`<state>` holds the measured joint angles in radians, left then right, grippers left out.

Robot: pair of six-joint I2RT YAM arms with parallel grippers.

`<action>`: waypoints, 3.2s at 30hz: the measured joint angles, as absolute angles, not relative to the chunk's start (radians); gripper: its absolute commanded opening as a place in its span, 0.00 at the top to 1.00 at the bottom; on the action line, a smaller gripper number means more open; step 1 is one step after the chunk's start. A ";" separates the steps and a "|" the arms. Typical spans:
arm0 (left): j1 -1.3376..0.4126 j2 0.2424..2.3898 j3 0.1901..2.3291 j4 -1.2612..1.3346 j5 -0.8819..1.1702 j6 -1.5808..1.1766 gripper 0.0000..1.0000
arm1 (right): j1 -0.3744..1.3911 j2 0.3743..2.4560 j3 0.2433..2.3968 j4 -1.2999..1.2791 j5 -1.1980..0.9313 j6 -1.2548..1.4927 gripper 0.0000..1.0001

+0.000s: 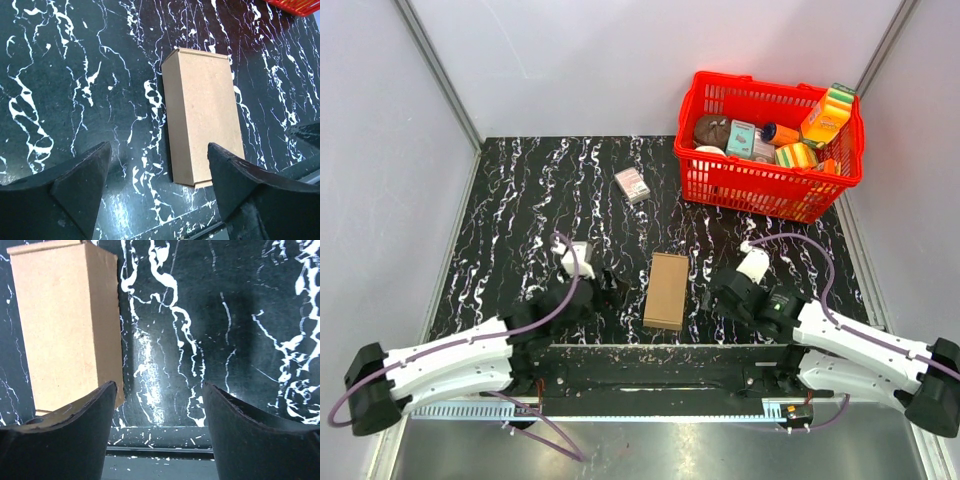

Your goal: Fold the paper box

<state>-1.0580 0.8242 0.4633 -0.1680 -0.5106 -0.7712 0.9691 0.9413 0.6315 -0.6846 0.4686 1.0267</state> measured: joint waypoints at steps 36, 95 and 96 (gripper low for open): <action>-0.697 1.586 0.699 0.234 -0.046 -0.493 1.00 | 0.514 1.633 0.819 -0.136 0.057 0.534 1.00; -0.700 0.826 0.519 -0.092 -0.259 -0.526 0.01 | 0.508 0.731 0.563 -0.311 0.132 0.557 0.08; -0.702 0.764 0.490 -0.116 -0.266 -0.537 0.01 | 0.508 0.660 0.533 -0.313 0.131 0.566 0.07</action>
<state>-0.7017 0.7639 0.4900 -0.1158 -0.2657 -0.5369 0.5076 0.6601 0.5335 -0.3130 0.1310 0.5663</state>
